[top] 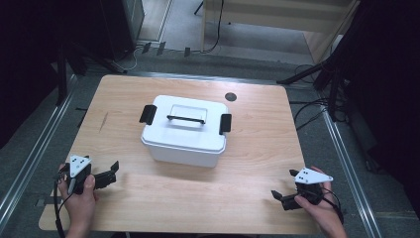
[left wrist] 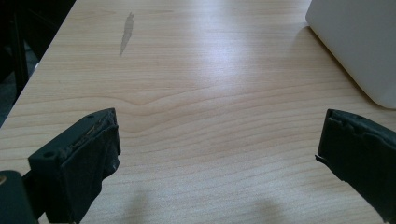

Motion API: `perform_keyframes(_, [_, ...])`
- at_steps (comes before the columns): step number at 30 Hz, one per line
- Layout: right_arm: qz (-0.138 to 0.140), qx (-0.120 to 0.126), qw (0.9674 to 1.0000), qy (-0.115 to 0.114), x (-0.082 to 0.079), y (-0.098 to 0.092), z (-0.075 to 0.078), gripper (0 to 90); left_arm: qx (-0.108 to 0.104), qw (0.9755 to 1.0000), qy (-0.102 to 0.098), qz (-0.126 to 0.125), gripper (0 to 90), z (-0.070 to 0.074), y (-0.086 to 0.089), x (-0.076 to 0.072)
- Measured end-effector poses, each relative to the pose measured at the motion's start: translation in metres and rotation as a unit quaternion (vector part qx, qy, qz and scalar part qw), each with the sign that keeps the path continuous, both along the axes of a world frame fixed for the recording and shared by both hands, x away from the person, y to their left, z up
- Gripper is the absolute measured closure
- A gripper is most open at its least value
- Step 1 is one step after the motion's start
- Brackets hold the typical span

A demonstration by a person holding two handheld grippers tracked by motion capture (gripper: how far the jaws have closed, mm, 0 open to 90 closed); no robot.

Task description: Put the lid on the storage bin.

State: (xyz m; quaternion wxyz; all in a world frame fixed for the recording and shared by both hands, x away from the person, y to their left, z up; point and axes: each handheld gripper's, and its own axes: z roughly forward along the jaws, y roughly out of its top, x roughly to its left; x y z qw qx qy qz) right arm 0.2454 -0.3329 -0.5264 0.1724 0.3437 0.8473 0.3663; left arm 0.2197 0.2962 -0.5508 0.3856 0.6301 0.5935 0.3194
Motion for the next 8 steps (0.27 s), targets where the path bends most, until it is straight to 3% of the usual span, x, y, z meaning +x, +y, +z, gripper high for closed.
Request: perform_keyframes(8, [-0.034,0.032,0.9987,-0.02,-0.01,-0.013,-0.006,0.0,0.005,1.0,0.001,0.002,0.0,0.0,-0.001,0.0])
